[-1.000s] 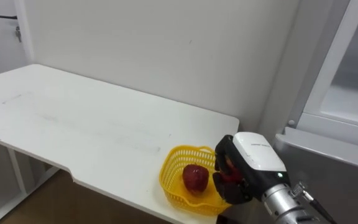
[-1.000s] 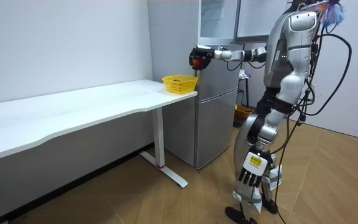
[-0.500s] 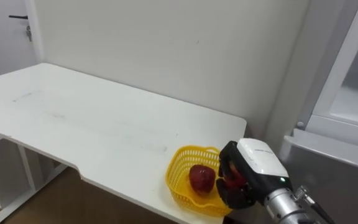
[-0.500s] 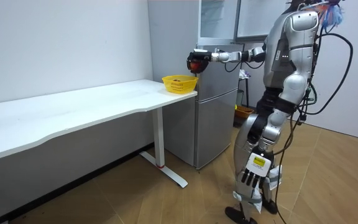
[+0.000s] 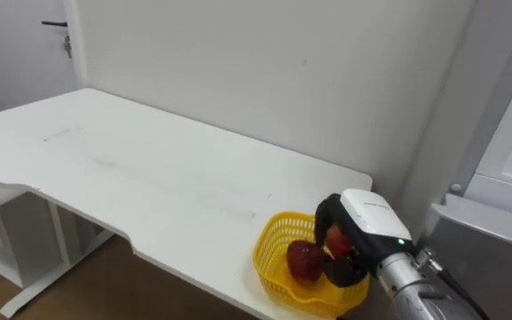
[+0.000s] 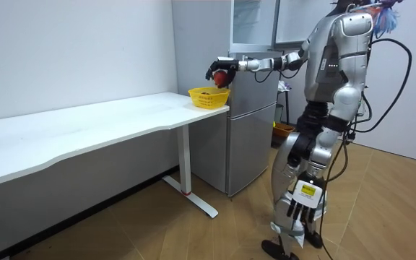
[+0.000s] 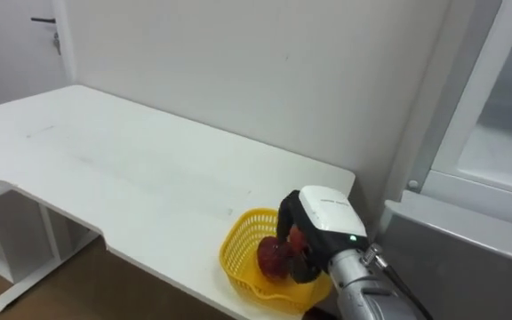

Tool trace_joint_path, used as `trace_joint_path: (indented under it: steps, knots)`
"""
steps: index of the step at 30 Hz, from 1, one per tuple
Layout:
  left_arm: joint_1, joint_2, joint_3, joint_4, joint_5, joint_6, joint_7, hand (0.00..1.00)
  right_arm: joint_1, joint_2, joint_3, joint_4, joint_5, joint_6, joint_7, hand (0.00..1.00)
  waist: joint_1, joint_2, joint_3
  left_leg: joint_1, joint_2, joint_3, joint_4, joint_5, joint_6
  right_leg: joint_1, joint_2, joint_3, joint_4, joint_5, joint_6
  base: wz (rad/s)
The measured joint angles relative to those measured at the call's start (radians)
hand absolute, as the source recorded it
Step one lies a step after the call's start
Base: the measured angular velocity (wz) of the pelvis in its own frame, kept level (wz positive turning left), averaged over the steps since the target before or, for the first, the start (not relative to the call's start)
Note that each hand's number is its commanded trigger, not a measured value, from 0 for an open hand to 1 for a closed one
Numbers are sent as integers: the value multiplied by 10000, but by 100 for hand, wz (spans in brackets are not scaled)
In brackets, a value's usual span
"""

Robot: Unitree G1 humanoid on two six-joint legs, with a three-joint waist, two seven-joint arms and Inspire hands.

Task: Retrieve from the upper fridge

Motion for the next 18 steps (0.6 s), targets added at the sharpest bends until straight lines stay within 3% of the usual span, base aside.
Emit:
trace_joint_path:
  steps: [12,18]
  knots:
    - [-124,-2,-7,146,-6,-4,26,0,-530,72,84,672,176,-39,-229,0,171,-163,119,2,-2,-109,50,2,-13,88,32,18,-8,-5,8,2]
    - [-163,-13,-5,137,-6,-2,124,0,-529,170,83,711,144,-34,-229,0,202,-150,107,-80,-2,-117,100,1,-15,-17,35,11,3,-5,8,0]
